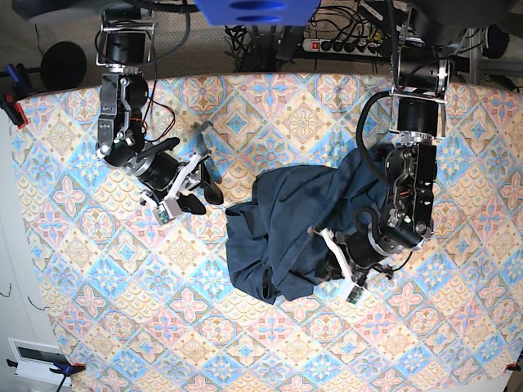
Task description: Layout the t-shirt on the table in an organized manner, then fold the t-shirt properly
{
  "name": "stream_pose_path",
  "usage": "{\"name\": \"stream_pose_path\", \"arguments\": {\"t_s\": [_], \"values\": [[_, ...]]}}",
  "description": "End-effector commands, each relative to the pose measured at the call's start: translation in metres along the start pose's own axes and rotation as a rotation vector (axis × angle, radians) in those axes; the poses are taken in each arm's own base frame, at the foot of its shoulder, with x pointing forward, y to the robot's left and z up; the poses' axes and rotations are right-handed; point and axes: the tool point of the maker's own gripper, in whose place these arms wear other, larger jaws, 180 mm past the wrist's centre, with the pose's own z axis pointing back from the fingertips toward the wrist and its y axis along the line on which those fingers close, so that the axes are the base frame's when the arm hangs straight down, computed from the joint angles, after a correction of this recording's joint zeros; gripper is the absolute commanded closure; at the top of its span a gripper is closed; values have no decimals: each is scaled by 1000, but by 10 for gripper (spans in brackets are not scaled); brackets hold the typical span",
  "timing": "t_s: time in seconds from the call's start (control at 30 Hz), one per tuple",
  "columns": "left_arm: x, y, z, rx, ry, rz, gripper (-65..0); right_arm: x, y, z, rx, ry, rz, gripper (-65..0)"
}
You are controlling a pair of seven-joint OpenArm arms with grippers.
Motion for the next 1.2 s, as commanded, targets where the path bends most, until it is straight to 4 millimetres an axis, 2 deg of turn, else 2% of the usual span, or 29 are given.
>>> {"name": "stream_pose_path", "arguments": {"t_s": [0.0, 0.07, 0.13, 0.27, 0.33, 0.43, 0.5, 0.57, 0.67, 0.7, 0.77, 0.8, 0.93, 1.0, 1.07, 1.17], "values": [[13, -8, 0, -21, -28, -28, -11, 21, 0, 1, 9, -65, 14, -266], [6, -25, -7, -58, 0, -59, -63, 21, 0, 1, 9, -65, 14, -266], [0, -33, -10, -76, 24, -83, -143, 22, 0, 2, 9, -67, 18, -266], [-12, -36, -16, -49, 74, -155, -328, 21, 0, 2, 9, -66, 17, -266], [-19, -37, -20, -29, 107, -213, -374, 20, 1, 2, 9, -64, 16, -266], [-40, -38, -28, -15, 181, -267, -377, 21, 1, 2, 10, -66, 16, -266], [-44, -38, -31, -14, 188, -283, -361, 21, 1, 2, 10, -66, 15, -266], [-43, -45, -34, -30, 163, -296, -291, 21, 1, 2, 10, -66, 15, -266], [-36, -47, -35, -36, 125, -287, -37, 20, 1, 2, 11, -65, 13, -265], [-34, -46, -34, -34, 116, -286, 0, 20, 1, 2, 11, -65, 13, -265], [-18, -40, -28, -18, 66, -266, 0, 20, 1, 2, 11, -65, 13, -265], [-4, -46, -25, -32, 17, -243, 0, 20, 1, 2, 10, -64, 14, -265], [57, -52, 19, -85, -199, -107, 0, 21, 1, 2, 9, -65, 17, -266], [83, -39, 48, -92, -289, -32, 0, 21, 1, 2, 9, -67, 18, -265], [103, -1, 86, -34, -400, 70, 0, 21, 1, 1, 11, -67, 17, -265], [100, 68, 137, 108, -492, 220, 0, 21, 2, 1, 14, -65, 16, -266]]}}
